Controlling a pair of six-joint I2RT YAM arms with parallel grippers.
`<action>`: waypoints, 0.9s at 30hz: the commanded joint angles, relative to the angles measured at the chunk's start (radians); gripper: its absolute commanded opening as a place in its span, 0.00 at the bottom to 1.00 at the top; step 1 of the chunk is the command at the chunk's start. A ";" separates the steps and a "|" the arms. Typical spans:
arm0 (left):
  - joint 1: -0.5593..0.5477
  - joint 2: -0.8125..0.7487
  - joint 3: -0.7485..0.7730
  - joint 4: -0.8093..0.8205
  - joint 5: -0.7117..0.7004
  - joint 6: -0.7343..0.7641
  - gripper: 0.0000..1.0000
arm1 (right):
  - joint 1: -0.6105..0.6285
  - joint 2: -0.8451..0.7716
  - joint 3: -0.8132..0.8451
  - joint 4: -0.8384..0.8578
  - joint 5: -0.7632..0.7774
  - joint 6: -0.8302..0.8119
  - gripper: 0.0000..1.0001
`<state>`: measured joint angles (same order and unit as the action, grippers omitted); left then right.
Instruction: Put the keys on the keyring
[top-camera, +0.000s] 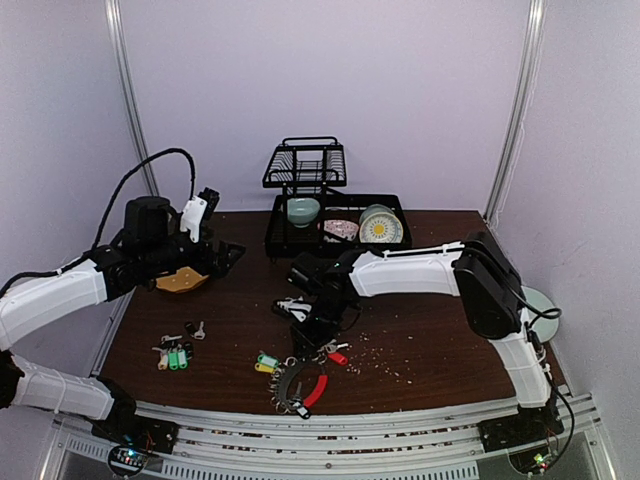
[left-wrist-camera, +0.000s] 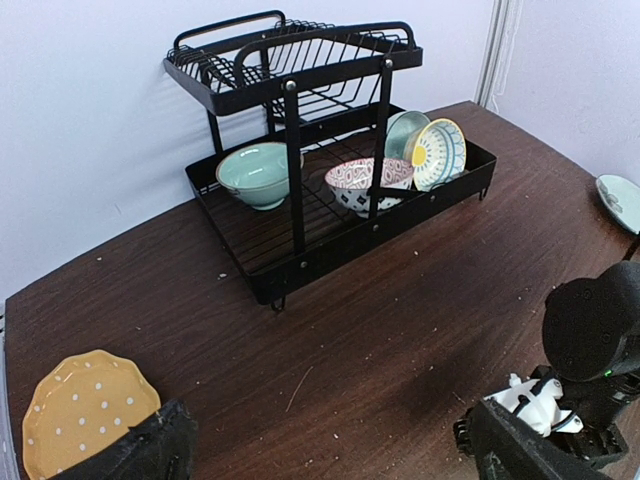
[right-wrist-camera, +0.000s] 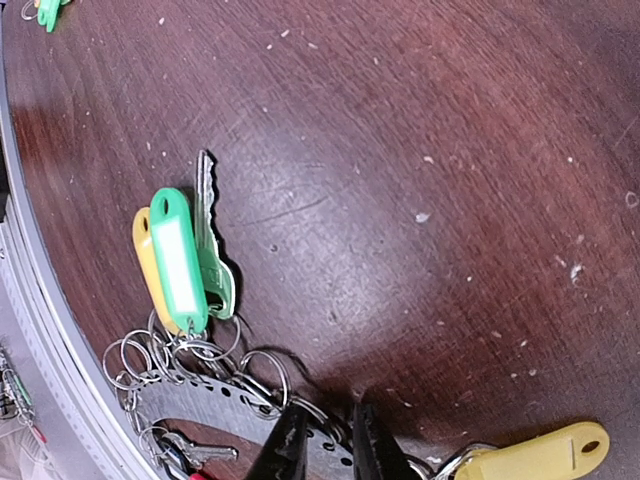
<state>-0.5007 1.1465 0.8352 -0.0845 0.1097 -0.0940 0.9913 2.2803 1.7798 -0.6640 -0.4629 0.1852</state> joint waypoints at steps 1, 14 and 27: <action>0.007 0.006 0.011 0.017 0.007 0.012 0.98 | 0.009 0.033 0.007 -0.012 -0.002 -0.006 0.18; 0.011 0.007 0.010 0.018 0.011 0.011 0.98 | 0.011 -0.098 0.004 -0.009 0.089 -0.022 0.00; 0.017 -0.062 -0.052 0.172 0.299 0.026 0.93 | 0.017 -0.434 -0.237 0.376 0.181 0.045 0.00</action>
<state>-0.4896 1.1389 0.8211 -0.0502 0.2207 -0.0906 1.0023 1.9274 1.5875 -0.4473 -0.3195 0.1989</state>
